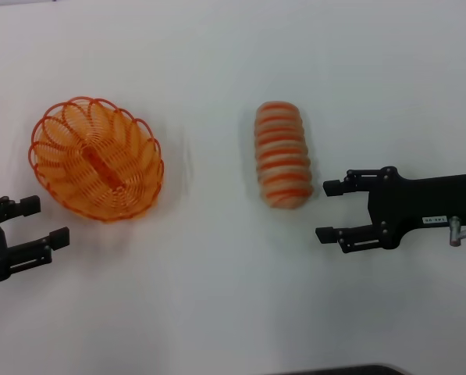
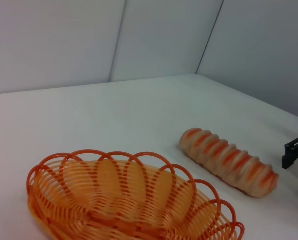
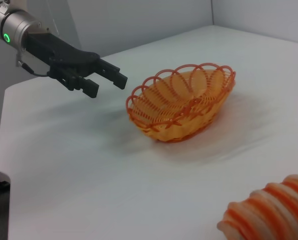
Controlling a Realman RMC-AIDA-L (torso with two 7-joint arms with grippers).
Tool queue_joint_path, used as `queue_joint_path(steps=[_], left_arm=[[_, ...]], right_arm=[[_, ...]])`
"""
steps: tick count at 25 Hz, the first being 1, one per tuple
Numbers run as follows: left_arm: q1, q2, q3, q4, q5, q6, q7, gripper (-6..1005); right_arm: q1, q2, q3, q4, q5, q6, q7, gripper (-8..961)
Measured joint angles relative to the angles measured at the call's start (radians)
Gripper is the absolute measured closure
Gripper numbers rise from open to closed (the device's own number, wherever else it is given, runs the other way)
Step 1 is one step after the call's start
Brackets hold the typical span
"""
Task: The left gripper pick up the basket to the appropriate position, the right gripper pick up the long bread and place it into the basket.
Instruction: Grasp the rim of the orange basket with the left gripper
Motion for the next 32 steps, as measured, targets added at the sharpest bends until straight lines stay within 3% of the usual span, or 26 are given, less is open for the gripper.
queue_joint_path(steps=[17, 24, 32], left_arm=[[-0.010, 0.000, -0.043, -0.002, -0.016, -0.025, -0.024, 211], [-0.095, 0.014, -0.183, -0.026, -0.018, -0.078, -0.197, 213], [-0.212, 0.041, -0.178, -0.033, -0.006, -0.202, -0.449, 214]], right_arm=[[0.009, 0.004, 0.046, -0.001, 0.006, -0.006, 0.003, 114], [0.036, 0.003, 0.064, -0.002, 0.004, -0.007, 0.084, 114], [0.062, 0.004, 0.064, -0.006, 0.004, -0.017, 0.131, 114]])
